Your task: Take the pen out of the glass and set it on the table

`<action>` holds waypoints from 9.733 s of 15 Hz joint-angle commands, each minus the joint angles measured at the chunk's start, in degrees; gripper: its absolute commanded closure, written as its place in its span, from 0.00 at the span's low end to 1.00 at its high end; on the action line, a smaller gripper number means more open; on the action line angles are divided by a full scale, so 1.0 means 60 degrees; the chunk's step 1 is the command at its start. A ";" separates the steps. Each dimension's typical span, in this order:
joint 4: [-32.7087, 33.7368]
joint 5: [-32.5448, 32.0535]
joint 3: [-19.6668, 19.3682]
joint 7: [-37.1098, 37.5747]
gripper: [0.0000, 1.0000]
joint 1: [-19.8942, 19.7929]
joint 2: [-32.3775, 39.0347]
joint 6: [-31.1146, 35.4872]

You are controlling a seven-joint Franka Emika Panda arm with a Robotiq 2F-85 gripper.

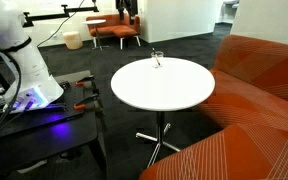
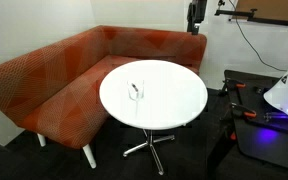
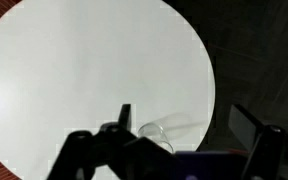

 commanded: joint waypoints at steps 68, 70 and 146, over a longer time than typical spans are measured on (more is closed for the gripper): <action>0.2201 0.9821 0.0087 -1.7105 0.00 -0.1250 0.4076 0.1004; 0.2363 1.0032 0.0255 -1.7211 0.00 -0.1236 0.4332 0.1498; 0.7584 0.6080 0.1224 -1.6666 0.46 -0.1704 0.9813 -0.0454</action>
